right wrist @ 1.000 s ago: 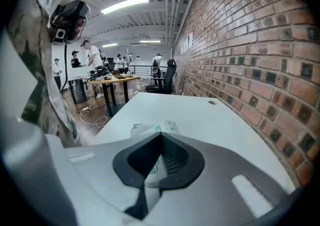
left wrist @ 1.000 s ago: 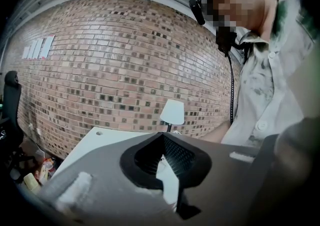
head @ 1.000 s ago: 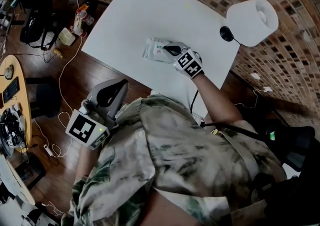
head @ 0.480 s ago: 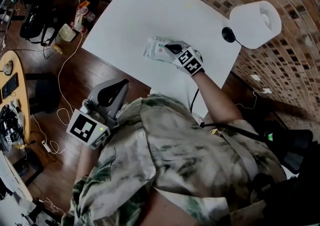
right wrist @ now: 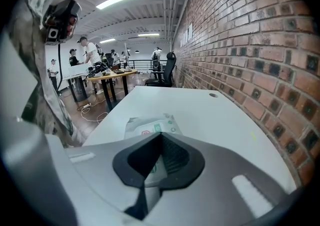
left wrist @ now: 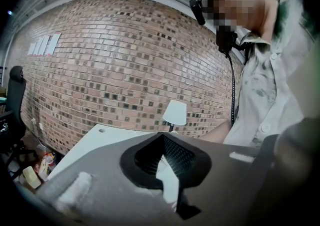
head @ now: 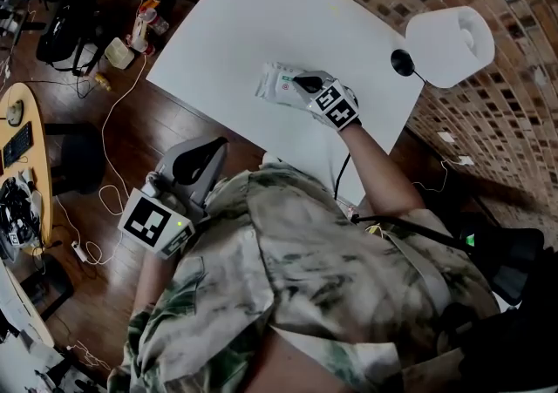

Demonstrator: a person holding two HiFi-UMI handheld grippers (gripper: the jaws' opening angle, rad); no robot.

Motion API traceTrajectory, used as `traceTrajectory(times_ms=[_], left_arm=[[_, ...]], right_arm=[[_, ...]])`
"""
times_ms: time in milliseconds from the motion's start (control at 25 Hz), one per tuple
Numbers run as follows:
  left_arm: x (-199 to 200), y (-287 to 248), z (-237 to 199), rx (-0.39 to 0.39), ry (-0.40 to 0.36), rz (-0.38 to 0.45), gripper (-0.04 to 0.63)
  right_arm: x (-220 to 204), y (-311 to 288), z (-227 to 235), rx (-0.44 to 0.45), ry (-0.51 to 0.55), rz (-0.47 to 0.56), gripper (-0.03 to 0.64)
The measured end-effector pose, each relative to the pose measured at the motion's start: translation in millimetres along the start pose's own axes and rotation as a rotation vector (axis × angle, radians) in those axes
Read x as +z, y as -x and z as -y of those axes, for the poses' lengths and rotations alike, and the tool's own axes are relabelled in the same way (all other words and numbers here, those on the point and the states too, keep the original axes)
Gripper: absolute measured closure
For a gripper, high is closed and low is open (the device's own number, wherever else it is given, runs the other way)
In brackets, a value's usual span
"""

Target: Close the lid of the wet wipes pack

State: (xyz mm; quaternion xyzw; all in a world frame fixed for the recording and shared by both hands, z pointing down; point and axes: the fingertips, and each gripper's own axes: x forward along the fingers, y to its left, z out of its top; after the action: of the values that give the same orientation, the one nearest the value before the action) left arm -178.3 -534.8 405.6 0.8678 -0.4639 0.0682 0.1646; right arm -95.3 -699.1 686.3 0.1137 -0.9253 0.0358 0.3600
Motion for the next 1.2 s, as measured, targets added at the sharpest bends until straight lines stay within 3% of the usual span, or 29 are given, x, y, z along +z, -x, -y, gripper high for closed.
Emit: traceTrajectory(times_ms=[440, 1000, 1200], left_arm=[[-7, 45, -1, -0.028, 0.0, 0.024, 0.594], [-38, 130, 16, -0.19, 0.002, 0.019, 0.594], [-56, 155, 40, -0.278, 0.005, 0.002, 0.594]], right_arm=[[32, 30, -25, -0.081, 0.003, 0.048, 0.614], [94, 126, -178, -0.177, -0.099, 0.227, 0.614], [95, 154, -237, -0.213, -0.165, 0.281, 0.614]])
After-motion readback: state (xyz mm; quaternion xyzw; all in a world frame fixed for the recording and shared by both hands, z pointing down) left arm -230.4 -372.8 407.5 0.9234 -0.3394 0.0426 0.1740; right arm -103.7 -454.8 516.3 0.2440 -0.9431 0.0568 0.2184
